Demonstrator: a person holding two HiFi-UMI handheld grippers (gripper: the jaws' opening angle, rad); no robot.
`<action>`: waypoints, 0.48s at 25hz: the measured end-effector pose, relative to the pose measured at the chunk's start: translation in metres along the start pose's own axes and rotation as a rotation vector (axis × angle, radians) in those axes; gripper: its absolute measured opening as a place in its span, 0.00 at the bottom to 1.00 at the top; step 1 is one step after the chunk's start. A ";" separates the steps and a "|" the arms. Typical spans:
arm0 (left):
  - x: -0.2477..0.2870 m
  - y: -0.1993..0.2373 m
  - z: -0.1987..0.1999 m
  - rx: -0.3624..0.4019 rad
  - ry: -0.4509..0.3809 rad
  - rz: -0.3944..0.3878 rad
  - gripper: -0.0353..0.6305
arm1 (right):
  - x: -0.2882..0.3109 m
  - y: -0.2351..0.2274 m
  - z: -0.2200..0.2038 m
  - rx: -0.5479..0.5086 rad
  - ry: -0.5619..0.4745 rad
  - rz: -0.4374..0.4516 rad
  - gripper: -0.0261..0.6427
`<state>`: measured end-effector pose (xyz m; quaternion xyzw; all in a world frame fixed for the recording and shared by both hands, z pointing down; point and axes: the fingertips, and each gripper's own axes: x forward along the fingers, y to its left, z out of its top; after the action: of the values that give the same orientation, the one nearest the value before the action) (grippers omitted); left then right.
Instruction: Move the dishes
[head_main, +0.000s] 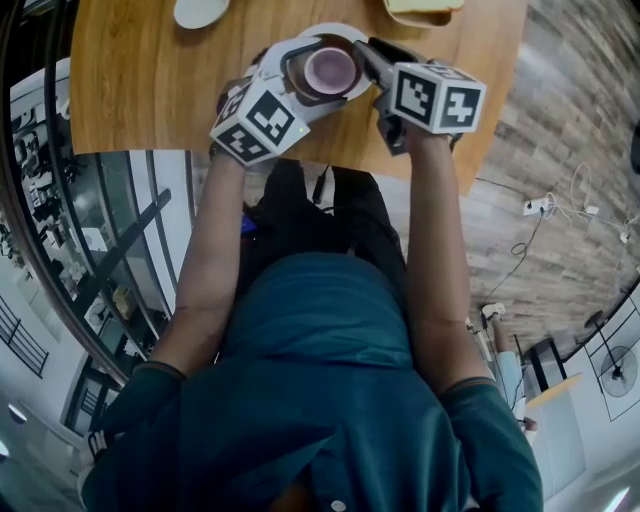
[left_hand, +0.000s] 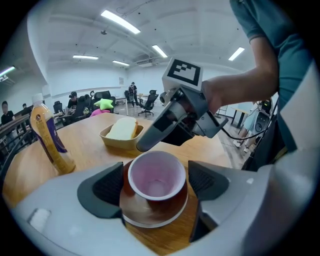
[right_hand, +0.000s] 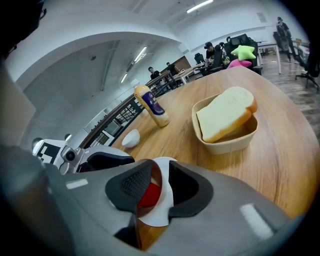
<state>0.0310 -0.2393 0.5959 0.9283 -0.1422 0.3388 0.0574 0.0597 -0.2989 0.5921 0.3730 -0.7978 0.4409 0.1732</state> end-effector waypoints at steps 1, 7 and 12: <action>0.001 0.000 -0.003 0.007 0.008 -0.001 0.65 | 0.002 -0.001 -0.003 0.003 0.006 0.002 0.17; 0.001 0.000 -0.015 0.018 0.010 0.009 0.60 | 0.014 -0.002 -0.018 0.021 0.033 0.013 0.17; 0.002 0.001 -0.017 0.019 -0.010 0.011 0.60 | 0.022 -0.006 -0.028 0.041 0.055 0.007 0.17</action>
<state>0.0219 -0.2373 0.6097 0.9296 -0.1443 0.3360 0.0459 0.0483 -0.2867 0.6241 0.3614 -0.7849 0.4677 0.1859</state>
